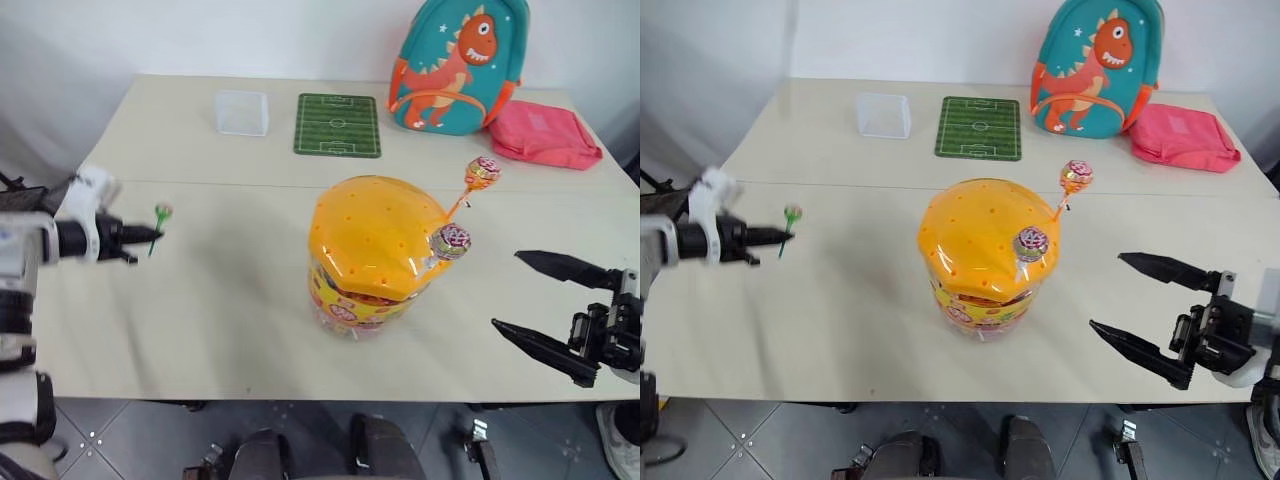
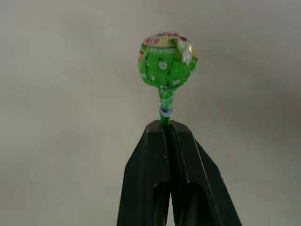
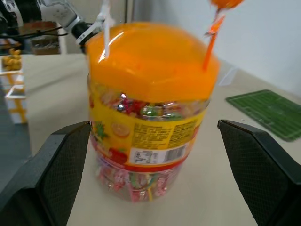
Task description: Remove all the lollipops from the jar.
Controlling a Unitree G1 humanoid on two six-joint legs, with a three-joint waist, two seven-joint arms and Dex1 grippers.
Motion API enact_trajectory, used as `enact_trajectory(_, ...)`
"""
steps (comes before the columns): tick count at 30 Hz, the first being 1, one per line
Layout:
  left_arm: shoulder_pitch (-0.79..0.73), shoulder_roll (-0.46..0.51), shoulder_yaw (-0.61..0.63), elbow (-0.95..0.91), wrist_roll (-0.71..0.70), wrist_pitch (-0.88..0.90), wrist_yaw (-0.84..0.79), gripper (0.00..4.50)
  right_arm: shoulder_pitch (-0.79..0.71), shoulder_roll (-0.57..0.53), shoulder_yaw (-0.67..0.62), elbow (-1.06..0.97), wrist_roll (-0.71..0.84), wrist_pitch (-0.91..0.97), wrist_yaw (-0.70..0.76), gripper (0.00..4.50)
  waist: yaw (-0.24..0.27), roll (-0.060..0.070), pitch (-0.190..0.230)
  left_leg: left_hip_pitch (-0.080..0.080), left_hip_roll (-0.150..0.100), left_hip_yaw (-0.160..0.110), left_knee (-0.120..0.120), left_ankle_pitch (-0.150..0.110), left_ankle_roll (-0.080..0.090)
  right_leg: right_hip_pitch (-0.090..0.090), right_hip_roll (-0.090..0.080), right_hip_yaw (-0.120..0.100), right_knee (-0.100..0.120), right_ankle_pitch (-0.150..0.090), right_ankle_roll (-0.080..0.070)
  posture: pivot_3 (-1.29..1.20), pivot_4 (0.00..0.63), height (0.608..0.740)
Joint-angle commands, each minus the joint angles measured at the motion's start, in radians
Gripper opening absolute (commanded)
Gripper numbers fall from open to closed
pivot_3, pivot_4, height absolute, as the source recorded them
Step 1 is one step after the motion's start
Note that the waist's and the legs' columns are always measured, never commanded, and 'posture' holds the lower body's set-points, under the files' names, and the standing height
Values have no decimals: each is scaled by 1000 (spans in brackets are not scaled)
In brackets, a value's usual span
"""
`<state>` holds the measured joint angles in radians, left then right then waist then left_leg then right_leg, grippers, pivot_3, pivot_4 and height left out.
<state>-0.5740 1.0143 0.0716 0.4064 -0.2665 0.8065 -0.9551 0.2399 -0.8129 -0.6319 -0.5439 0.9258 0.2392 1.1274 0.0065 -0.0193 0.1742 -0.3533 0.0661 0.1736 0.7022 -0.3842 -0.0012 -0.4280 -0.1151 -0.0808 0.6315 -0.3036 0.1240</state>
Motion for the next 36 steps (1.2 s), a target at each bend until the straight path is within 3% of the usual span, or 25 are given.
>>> enact_trajectory(1, 114, 31, 68, -119, 3, 34, 49, 40, -27, -11, -2, 13, -11, -18, 31, 4500, 9, -1, -1, 0, 0, 0, 1, 0, 0, 0, 0, 0, 0, 0, 0, 0, 150, 740)
enact_trajectory(3, 159, 35, 76, -164, -4, 57, 53, 40, -45, -14, 0, 26, -14, -11, 38, 4500, 12, -1, -1, 1, 0, 1, 2, 0, 0, 1, 0, 1, 0, 0, 0, 0, 150, 740)
enact_trajectory(6, 168, 28, 95, -192, -14, 65, 62, 662, -61, -19, 2, 40, -18, -4, 47, 4500, 15, -1, -1, 2, 0, 2, 2, 0, 0, 1, 0, 2, 2, 0, 0, 0, 150, 740)
enact_trajectory(10, 180, 54, 135, -215, -69, 34, -26, 1841, -95, -27, -18, 49, 25, 53, -10, 4500, 14, -1, -1, 2, 0, 2, 1, 0, 0, -1, 0, 2, 6, 0, -1, 0, 150, 740)
enact_trajectory(12, 202, 145, 156, -168, -61, -69, -136, 2419, -110, -92, -43, 71, 134, 213, -108, 4500, 13, -1, -1, 2, 0, 2, 2, 0, 0, -1, 0, 2, 6, 0, -1, 0, 150, 740)
enact_trajectory(13, 218, 189, 141, -146, -30, -109, -157, 2419, -115, -120, -47, 79, 164, 274, -147, 4500, 8, -2, 0, 1, 0, 3, 2, 0, 0, -3, 0, 2, 7, -1, -1, 0, 150, 740)
enact_trajectory(15, 256, 180, 226, -130, -106, -295, -324, 2419, -172, -112, -24, 84, 175, 282, -203, 4500, 0, -2, -1, 1, 1, 3, 1, -1, -1, -5, 0, 1, 8, -1, -2, 0, 150, 740)
enact_trajectory(20, 215, 13, 385, -205, -263, -477, -350, 2419, -301, -87, 42, 110, 182, 293, -231, 4500, 3, 6, -3, 1, 1, 5, 1, -1, -1, -4, -1, 1, 7, -1, -3, 0, 150, 740)
enact_trajectory(24, 230, -116, 425, -442, -464, -347, -287, 2419, -411, -76, 94, 138, 200, 327, -273, 4500, 4, 4, -3, 0, 1, 4, 4, -1, -1, -4, -1, 1, 8, 0, -2, 0, 150, 740)
enact_trajectory(27, 211, -187, 398, -623, -660, -183, -179, 2990, -490, -77, 152, 162, 202, 362, -285, 4500, 2, 3, -3, 0, 1, 2, 5, -1, -1, -4, -1, 1, 11, 0, -1, 0, 150, 740)
enact_trajectory(32, 201, -212, 373, -754, -809, -90, -121, 4481, -530, -87, 185, 174, 209, 400, -231, 4500, -5, 3, -3, 0, 1, 1, 5, -1, -1, -4, -1, 2, 12, 0, -1, 0, 150, 740)
enact_trajectory(36, 199, -202, 363, -772, -858, -69, -131, 4481, -545, -95, 208, 176, 190, 419, -192, 4500, -7, 3, -3, 0, 1, 1, 5, -1, -1, -4, -1, 2, 11, 0, -1, 0, 150, 740)
